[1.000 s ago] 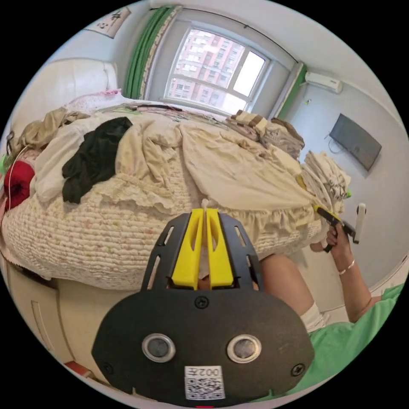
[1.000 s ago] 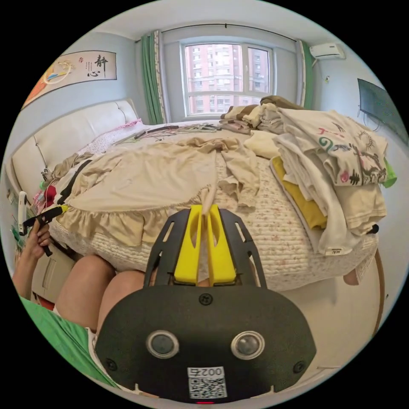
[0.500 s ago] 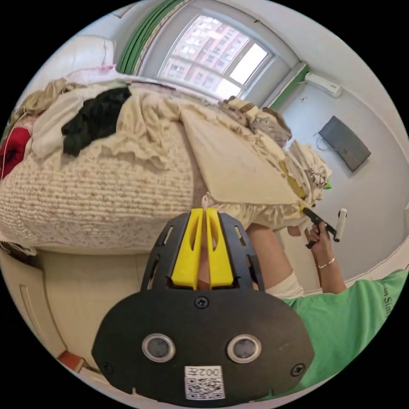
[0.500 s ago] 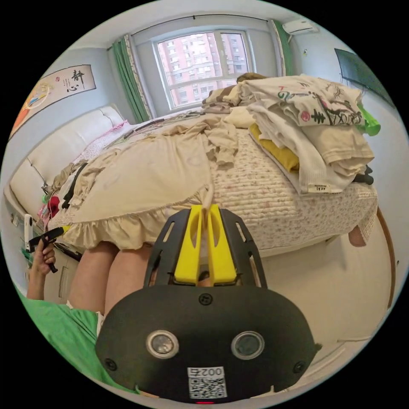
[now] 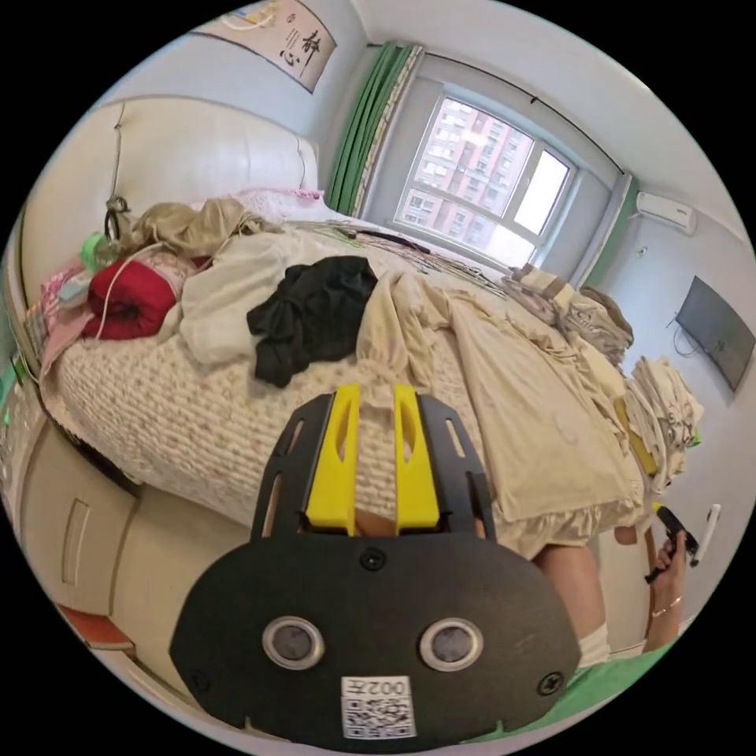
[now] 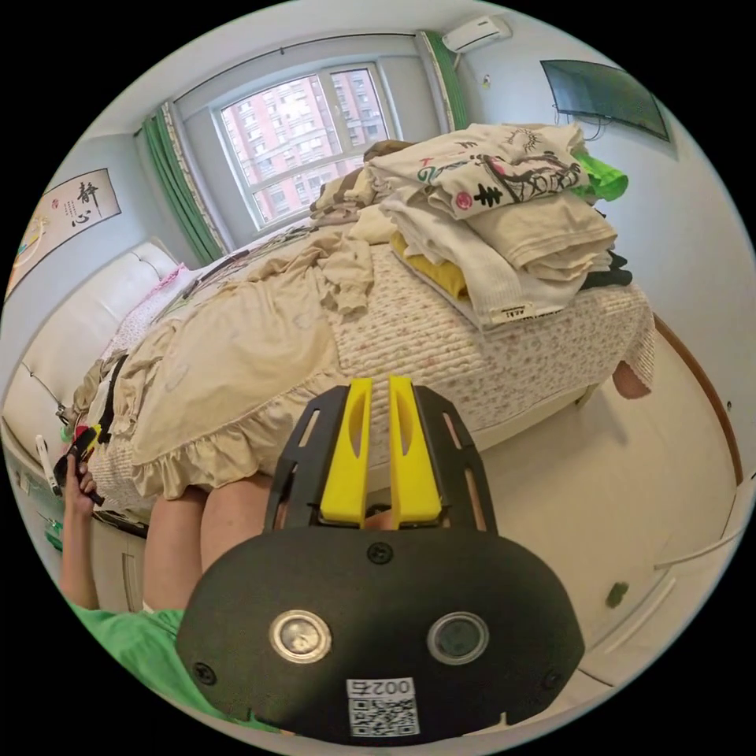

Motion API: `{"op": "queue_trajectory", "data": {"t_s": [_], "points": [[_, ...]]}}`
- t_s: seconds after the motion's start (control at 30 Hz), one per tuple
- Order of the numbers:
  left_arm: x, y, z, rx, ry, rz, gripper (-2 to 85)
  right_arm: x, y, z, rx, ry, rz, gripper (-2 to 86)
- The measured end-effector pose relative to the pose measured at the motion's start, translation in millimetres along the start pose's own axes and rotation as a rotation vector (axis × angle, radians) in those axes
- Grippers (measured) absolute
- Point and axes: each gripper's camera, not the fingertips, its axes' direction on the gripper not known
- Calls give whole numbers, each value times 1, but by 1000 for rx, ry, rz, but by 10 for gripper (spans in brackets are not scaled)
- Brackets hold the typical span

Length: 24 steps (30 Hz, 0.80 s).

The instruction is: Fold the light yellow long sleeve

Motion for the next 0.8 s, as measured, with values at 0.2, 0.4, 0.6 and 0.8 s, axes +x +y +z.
{"op": "queue_trajectory", "data": {"t_s": [0.2, 0.4, 0.6, 0.8], "points": [[29, -10, 72, -184, -205, 81, 47, -23, 13, -21, 6, -36, -96, -3], [79, 4, -22, 151, -287, 29, -6, -56, 28, -40, 52, 54, -263, -8], [112, -8, -65, 285, -420, 184, -10, -92, 30, -33, 33, 66, -346, -8], [32, -33, -62, 102, -203, -158, -10, -115, 33, -30, 22, 34, -395, -8]]}}
